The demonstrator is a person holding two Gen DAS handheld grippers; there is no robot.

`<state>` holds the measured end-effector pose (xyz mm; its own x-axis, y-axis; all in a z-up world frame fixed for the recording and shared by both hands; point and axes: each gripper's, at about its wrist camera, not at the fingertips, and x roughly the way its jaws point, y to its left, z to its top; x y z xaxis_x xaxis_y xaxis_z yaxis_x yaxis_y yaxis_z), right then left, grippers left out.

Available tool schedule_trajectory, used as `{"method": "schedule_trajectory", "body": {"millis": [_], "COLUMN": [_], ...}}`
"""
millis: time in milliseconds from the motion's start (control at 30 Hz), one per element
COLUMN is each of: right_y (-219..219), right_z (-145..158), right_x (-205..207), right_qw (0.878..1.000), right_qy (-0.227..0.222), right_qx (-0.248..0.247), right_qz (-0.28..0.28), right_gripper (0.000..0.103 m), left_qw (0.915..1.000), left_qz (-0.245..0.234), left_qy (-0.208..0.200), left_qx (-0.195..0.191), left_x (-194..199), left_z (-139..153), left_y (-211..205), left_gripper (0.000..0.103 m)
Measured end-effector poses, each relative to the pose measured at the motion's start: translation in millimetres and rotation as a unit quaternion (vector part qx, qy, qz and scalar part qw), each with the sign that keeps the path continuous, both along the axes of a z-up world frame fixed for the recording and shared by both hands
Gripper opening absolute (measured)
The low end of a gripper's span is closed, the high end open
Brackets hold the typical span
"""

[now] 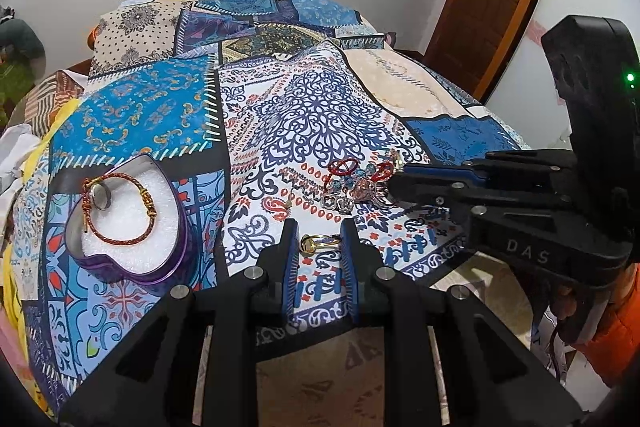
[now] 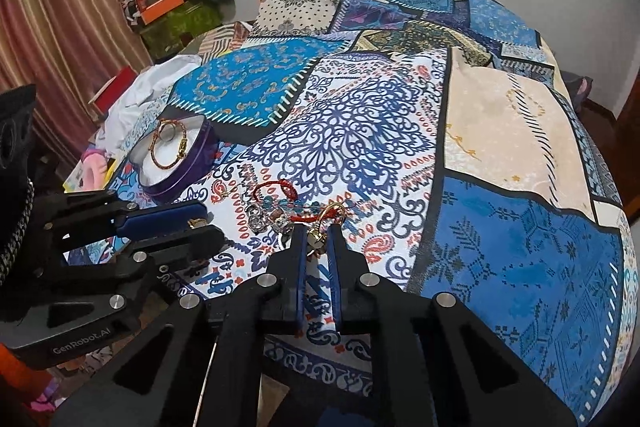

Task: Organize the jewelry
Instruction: 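Grasp a small gold ring with the right gripper, then carry the gold ring over the heart tin and lower it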

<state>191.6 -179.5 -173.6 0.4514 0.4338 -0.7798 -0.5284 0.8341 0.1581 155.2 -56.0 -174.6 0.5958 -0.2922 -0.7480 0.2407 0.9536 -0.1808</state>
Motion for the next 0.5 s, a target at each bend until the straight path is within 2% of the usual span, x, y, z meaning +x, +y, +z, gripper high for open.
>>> {"method": "schedule_trajectory", "body": {"millis": [500], "right_y": [-6], "right_z": [50], "right_x": [-21], "right_qw": [0.998], "right_qy": [-0.057], "right_qx": [0.021], "right_qz": [-0.018], "right_gripper": [0.009], "left_qw": [0.9986], "left_qz": [0.023], "left_qy": [-0.048], "left_qx": [0.007], "left_x": [-24], "left_z": [37], "left_y": [15], "left_gripper": [0.020]}}
